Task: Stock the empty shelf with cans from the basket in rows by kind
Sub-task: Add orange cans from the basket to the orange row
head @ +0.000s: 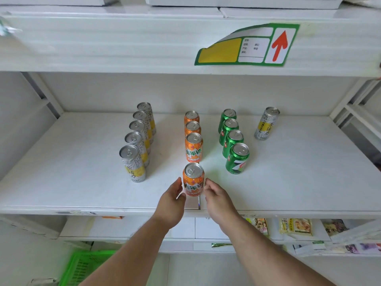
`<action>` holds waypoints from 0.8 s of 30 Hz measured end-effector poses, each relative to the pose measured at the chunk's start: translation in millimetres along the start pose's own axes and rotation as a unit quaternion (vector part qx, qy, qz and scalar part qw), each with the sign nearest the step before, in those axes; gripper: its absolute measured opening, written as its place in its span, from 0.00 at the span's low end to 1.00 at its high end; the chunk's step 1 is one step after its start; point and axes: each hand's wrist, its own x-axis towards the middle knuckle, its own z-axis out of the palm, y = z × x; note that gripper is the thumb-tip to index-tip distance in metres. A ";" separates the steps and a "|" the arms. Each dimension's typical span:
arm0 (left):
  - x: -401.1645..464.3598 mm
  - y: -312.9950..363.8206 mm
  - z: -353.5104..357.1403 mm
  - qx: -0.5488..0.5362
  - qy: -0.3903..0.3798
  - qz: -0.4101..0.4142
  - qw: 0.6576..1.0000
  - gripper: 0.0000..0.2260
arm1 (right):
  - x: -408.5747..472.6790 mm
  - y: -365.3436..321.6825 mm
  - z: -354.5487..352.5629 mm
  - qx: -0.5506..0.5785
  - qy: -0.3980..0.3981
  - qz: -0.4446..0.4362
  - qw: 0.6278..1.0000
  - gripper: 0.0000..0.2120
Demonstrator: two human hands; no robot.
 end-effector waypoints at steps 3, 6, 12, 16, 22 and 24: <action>-3.3 -2.8 -3.9 -0.009 0.000 0.005 1.000 0.22 | -5.5 -4.1 -0.3 0.008 0.003 0.004 1.000 0.14; -2.9 -3.5 -8.6 -0.007 -0.014 0.025 1.000 0.21 | -3.6 -4.3 3.0 0.015 0.015 -0.005 1.000 0.14; 2.8 -10.4 -15.0 0.003 -0.056 0.051 0.997 0.21 | -7.1 -4.5 15.7 0.029 0.047 -0.016 0.998 0.17; 8.9 -13.9 -18.8 0.013 -0.077 0.060 0.995 0.22 | -9.7 -9.1 20.5 0.038 0.058 -0.018 0.997 0.17; 24.0 -10.0 -21.7 0.017 -0.092 0.055 0.994 0.23 | -0.9 -18.7 23.1 0.053 0.057 -0.015 0.997 0.16; 31.3 -5.4 -21.3 0.017 -0.093 0.059 0.994 0.23 | 6.0 -23.2 21.5 0.055 0.057 -0.015 0.997 0.17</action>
